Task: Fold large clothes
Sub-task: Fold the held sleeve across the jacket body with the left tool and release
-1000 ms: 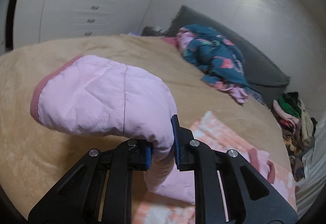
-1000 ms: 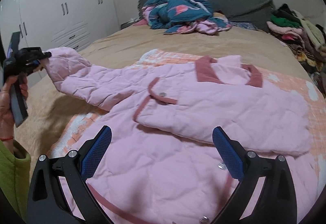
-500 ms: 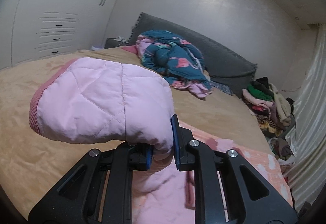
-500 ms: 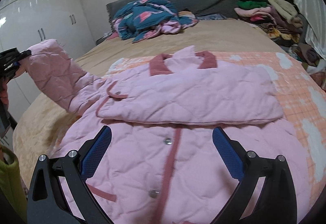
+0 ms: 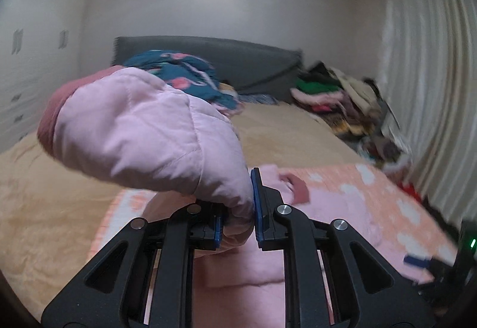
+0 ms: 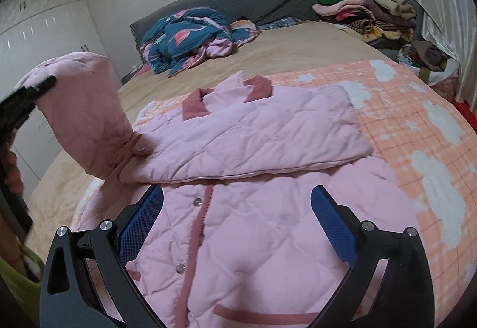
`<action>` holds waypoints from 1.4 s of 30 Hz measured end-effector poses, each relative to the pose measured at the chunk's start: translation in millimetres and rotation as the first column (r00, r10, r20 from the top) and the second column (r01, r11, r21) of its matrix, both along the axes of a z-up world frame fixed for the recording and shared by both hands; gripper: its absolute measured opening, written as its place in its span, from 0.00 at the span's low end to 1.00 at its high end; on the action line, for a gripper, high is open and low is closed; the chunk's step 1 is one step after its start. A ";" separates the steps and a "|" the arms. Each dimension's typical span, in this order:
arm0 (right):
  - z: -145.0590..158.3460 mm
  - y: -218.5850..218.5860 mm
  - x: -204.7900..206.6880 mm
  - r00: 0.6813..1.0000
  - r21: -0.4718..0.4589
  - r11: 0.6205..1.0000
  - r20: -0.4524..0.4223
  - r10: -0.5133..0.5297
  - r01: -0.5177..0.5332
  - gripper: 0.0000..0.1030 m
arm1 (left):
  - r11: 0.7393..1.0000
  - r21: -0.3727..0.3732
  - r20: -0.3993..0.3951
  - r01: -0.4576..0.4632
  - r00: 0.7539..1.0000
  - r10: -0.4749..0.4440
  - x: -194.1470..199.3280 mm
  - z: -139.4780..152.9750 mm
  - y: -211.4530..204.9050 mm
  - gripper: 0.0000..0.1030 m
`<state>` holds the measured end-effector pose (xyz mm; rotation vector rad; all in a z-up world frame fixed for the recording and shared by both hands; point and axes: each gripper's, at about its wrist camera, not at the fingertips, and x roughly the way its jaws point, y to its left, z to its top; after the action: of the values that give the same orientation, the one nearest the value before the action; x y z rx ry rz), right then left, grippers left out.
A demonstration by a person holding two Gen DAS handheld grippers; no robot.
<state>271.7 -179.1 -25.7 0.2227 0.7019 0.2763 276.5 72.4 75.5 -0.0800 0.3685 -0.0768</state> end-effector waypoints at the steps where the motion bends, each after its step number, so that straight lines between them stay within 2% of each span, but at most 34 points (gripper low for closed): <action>1: 0.0 -5.0 -0.9 1.000 0.000 1.000 -0.001 -0.008 0.008 0.96 | 1.000 0.013 -0.005 0.018 1.000 -0.018 3.7 -2.8 -9.8 0.08; 6: -2.9 -36.7 -8.8 0.998 0.010 0.998 -0.015 -0.068 0.069 0.96 | 0.986 0.115 -0.027 0.121 0.993 -0.119 12.3 -24.1 -58.3 0.08; 11: -9.3 -62.8 -13.5 0.991 0.016 0.992 -0.031 -0.128 0.129 0.96 | 0.963 0.149 -0.083 0.223 0.974 -0.212 21.4 -48.6 -92.7 0.08; 13: -12.9 -70.8 -15.4 0.988 0.023 0.989 -0.040 -0.146 0.147 0.96 | 0.951 0.190 -0.111 0.245 0.968 -0.227 21.9 -62.5 -104.5 0.08; 16: -17.7 -81.5 -17.7 0.984 0.030 0.984 -0.050 -0.173 0.175 0.96 | 0.943 0.188 -0.158 0.274 0.956 -0.246 26.0 -80.1 -116.0 0.09; 21: -25.6 -91.1 -16.3 0.979 0.057 0.979 -0.078 -0.189 0.193 0.96 | 0.921 0.256 -0.218 0.295 0.945 -0.242 24.3 -111.5 -135.4 0.09; 23: -27.9 -92.2 -15.4 0.977 0.060 0.978 -0.088 -0.196 0.201 0.96 | 0.904 0.294 -0.255 0.310 0.937 -0.238 23.2 -123.8 -141.0 0.10; 28: -30.7 -95.7 -13.7 0.974 0.074 0.975 -0.099 -0.204 0.212 0.96 | 0.842 0.429 -0.296 0.327 0.932 -0.211 13.6 -143.3 -158.5 0.15; 30: -32.2 -97.1 -13.2 0.972 0.083 0.973 -0.109 -0.206 0.216 0.96 | 0.825 0.461 -0.304 0.326 0.932 -0.198 10.8 -149.0 -161.6 0.22; 31: -31.5 -97.2 -13.6 0.972 0.086 0.972 -0.112 -0.207 0.217 0.96 | 0.812 0.481 -0.312 0.330 0.930 -0.193 8.5 -151.6 -163.2 0.35; 32: -32.0 -98.1 -13.4 0.971 0.091 0.971 -0.116 -0.210 0.221 0.96 | 0.798 0.496 -0.329 0.343 0.924 -0.193 6.4 -154.2 -165.0 0.60; 33: -32.2 -98.8 -13.0 0.970 0.094 0.970 -0.119 -0.213 0.225 0.96 | 0.788 0.503 -0.338 0.354 0.920 -0.198 4.3 -154.7 -165.4 0.69; 35: -32.3 -99.8 -11.8 0.968 0.102 0.968 -0.124 -0.218 0.231 0.96 | 0.756 0.534 -0.352 0.379 0.912 -0.209 -2.7 -157.0 -168.9 0.70; 36: -32.1 -100.2 -11.1 0.967 0.109 0.966 -0.127 -0.220 0.234 0.96 | 0.749 0.537 -0.357 0.387 0.909 -0.214 -5.5 -157.1 -170.2 0.70; 37: -31.8 -100.3 -10.6 0.967 0.116 0.965 -0.129 -0.220 0.235 0.96 | 0.757 0.503 -0.376 0.417 0.894 -0.242 -7.1 -154.2 -167.5 0.70; 39: -31.4 -99.6 -9.4 0.967 0.128 0.964 -0.133 -0.217 0.234 0.96 | 0.799 0.388 -0.405 0.459 0.864 -0.300 -5.1 -143.5 -154.7 0.74; 40: -31.2 -99.1 -8.6 0.967 0.131 0.963 -0.134 -0.216 0.234 0.96 | 0.810 0.348 -0.414 0.472 0.852 -0.319 -4.0 -139.6 -149.6 0.79; 42: -30.9 -96.8 -6.1 0.967 0.137 0.963 -0.137 -0.215 0.233 0.96 | 0.836 0.281 -0.411 0.472 0.846 -0.340 -2.2 -127.2 -135.7 0.83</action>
<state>265.5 -275.9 -56.7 0.4646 0.7693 0.0989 274.3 -63.3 -51.7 0.3755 0.7472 -0.4272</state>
